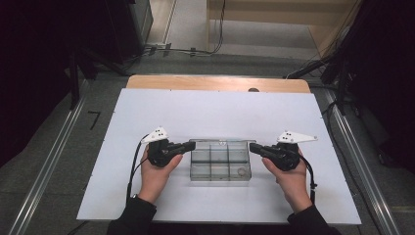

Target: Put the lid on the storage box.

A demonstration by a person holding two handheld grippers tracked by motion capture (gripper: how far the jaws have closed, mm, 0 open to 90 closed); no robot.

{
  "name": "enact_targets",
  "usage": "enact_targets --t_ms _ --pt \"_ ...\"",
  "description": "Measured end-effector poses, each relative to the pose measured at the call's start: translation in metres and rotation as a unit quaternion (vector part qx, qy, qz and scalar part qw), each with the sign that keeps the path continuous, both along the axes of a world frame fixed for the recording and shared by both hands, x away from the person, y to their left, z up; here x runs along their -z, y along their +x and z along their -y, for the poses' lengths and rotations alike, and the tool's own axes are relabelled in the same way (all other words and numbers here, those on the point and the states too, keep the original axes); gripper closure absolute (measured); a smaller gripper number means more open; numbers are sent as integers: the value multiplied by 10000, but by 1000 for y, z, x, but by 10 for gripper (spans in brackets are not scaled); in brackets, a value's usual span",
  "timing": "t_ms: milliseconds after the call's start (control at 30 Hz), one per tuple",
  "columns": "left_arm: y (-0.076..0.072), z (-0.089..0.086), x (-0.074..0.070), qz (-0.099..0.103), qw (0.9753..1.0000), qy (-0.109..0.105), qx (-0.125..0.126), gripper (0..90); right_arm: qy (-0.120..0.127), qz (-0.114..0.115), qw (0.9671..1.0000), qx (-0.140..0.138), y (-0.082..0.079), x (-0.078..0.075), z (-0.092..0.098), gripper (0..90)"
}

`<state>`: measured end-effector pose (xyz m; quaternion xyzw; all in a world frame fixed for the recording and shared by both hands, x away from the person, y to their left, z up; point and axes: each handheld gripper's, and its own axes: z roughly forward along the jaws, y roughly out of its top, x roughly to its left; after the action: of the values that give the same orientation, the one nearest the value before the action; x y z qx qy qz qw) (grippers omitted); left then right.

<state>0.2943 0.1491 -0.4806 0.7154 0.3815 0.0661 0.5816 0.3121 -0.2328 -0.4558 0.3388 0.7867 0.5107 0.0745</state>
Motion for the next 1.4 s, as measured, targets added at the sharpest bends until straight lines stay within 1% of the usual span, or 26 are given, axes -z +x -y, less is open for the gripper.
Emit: enact_targets --t_ms 133,333,467,567,833,900,1100,1300,1400 --pt "-3 -1 -1 14 10000 -11 26 899 45 19 10000 -31 -3 -1 1 878" --pt "-8 1 -4 60 9999 38 88 899 65 75 9999 -63 -6 -2 2 878" --pt "-10 2 -5 92 9999 52 118 899 50 84 9999 -82 -9 -2 3 878" --pt "-13 3 -5 105 9999 39 129 899 22 135 9999 -90 -11 -1 3 877" --pt "-18 2 -6 108 9998 57 158 899 34 159 9998 -96 -17 -1 5 878" --pt "-19 2 -6 112 9998 29 149 899 37 157 9998 -99 -18 -1 6 878" --pt "-23 1 -4 93 9998 51 162 899 21 139 9998 -169 -23 1 7 878" --pt "-27 0 -2 82 9998 28 171 899 -2 127 9997 -185 -26 3 9 877" --pt "-29 0 -1 79 9998 54 164 899 -16 133 9997 -201 -28 4 10 878"
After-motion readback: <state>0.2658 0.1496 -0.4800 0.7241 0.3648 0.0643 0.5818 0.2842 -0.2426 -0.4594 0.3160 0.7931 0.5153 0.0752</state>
